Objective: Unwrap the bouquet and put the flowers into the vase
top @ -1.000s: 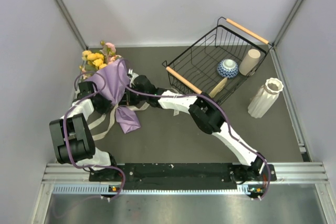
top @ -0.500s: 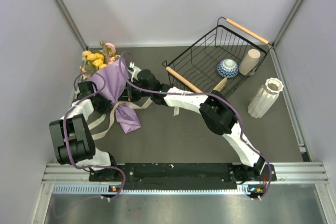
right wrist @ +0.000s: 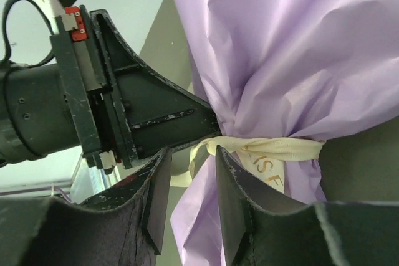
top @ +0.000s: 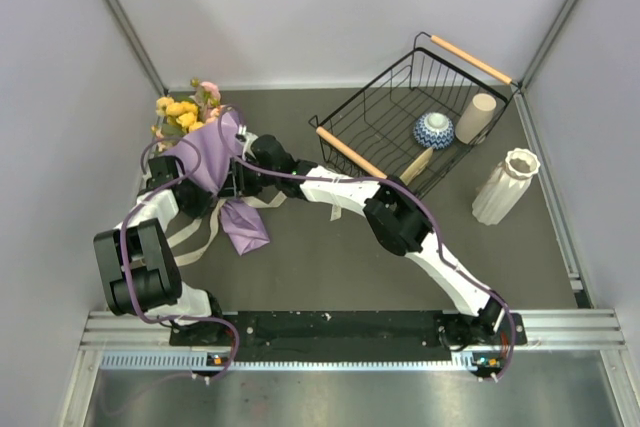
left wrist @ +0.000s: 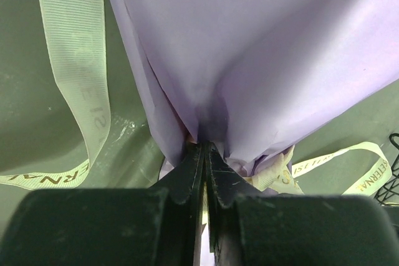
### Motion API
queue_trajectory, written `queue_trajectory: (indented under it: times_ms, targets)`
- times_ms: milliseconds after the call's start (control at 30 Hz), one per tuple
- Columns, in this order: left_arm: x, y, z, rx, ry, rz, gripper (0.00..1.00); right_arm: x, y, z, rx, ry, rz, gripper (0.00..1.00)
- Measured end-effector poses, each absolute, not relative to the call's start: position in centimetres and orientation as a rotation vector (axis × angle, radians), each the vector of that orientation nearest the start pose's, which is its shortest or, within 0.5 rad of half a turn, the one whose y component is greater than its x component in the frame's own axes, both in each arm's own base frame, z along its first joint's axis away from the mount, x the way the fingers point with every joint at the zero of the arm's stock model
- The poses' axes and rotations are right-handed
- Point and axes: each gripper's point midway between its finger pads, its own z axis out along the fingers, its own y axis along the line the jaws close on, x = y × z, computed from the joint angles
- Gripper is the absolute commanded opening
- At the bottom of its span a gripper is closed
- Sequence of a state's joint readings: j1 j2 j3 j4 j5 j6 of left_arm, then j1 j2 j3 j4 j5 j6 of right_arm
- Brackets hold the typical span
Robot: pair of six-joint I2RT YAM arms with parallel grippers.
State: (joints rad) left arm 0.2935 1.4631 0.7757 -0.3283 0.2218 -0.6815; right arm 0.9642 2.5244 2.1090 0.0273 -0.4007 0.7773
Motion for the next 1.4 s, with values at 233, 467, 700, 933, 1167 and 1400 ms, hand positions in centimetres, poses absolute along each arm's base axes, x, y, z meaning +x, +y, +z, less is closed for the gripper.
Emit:
queue_trajectory:
  times_ms: [233,467,700,933,1167,1400]
  targets:
    - [32.3,3.0,4.6,-1.145,2.340,-0.434,0.11,31.0,61.0,10.3,-0.508,2.228,1.416,0.34]
    - [32.3,3.0,4.6,-1.144,2.339,-0.437,0.11,31.4,60.7,9.5,-0.478,2.261,1.364,0.35]
    - [32.3,2.9,4.6,-1.142,2.338,-0.443,0.11,31.5,60.6,8.0,-0.467,2.294,1.336,0.34]
    - [32.2,2.8,4.5,-1.142,2.341,-0.446,0.11,31.6,61.0,6.9,-0.460,2.309,1.345,0.25]
    - [32.3,2.8,4.5,-1.141,2.339,-0.450,0.11,31.5,61.3,7.4,-0.465,2.299,1.370,0.31]
    - [32.3,2.8,4.5,-1.141,2.338,-0.450,0.13,31.8,61.9,8.2,-0.470,2.265,1.392,0.23]
